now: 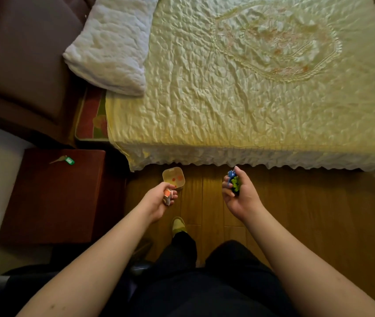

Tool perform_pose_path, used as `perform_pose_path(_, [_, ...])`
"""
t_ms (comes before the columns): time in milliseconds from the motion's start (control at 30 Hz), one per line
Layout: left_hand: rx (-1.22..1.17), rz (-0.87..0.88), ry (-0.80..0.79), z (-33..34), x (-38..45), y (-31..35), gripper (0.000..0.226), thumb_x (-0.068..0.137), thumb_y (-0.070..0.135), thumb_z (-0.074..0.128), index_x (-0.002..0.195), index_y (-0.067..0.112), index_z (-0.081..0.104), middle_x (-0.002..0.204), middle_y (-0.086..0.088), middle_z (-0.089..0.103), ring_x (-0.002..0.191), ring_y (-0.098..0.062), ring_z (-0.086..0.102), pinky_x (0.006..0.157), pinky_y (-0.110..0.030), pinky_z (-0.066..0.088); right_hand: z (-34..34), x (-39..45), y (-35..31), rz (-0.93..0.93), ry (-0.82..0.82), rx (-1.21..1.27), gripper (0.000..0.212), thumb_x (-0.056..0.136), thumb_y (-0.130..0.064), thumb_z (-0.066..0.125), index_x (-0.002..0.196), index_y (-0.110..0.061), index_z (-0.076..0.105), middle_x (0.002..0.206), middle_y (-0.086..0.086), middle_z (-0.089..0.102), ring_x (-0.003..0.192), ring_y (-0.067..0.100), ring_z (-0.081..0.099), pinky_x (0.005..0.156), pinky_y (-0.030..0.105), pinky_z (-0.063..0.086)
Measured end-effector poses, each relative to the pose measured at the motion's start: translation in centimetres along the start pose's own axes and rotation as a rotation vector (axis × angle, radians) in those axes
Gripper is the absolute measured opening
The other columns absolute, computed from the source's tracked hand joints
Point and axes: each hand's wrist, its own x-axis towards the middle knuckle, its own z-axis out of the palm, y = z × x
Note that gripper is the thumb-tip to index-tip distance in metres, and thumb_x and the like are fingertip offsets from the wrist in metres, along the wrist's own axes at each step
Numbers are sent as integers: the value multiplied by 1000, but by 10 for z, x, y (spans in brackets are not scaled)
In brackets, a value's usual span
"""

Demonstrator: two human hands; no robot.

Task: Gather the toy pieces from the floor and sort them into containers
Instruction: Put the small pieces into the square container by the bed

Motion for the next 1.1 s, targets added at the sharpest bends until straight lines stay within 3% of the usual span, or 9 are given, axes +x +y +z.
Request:
perform_pose_path(133, [-51,-31,12,-1,45,25,25,89,21,57,104,1,64,93,-13,67,83,-18,64,71,-26,53,8,44,-6,50,-28,27,25,86,-34,65,87,-10,56,70,0,53,52,6,49,35,14,33])
perform_pose_path(333, [-116,-72,61,-3,136,43,25,88,17,62,106,0,65,94,-15,73,79,-17,72,64,-24,57,2,123,-15,82,29,-1,24,85,-34,65,86,-12,58,70,0,53,52,5,48,36,13,33])
perform_pose_path(500, [-189,-71,170,-14,225,33,20,90,18,61,103,5,67,100,-15,71,82,-17,73,77,-28,56,-7,192,-19,90,75,0,23,85,-35,64,86,-13,57,70,-1,53,51,5,47,35,13,31])
perform_pose_path(700, [32,-131,382,-21,315,-7,15,94,24,57,100,13,66,95,-11,68,75,-14,63,56,-21,51,-59,243,-25,128,148,14,23,83,-36,66,82,-13,64,71,-1,54,52,4,48,36,12,35])
perform_pose_path(867, [114,-184,415,-22,362,-36,17,96,26,54,106,15,62,99,-11,65,86,-18,64,71,-28,55,-96,260,-29,157,170,-24,27,82,-39,65,70,-15,70,69,-3,53,50,4,45,36,12,36])
perform_pose_path(1000, [31,-228,382,-18,392,-51,24,97,26,50,113,11,59,103,-13,64,86,-20,61,69,-28,52,-110,277,-25,173,174,-16,27,82,-39,65,71,-15,69,68,-3,53,49,4,44,35,12,36])
perform_pose_path(1100, [-142,-259,370,-20,409,-60,23,98,25,50,111,10,60,106,-12,63,97,-21,62,89,-34,53,-116,291,-18,184,171,-24,28,81,-39,65,69,-15,70,68,-3,53,49,4,45,34,12,36])
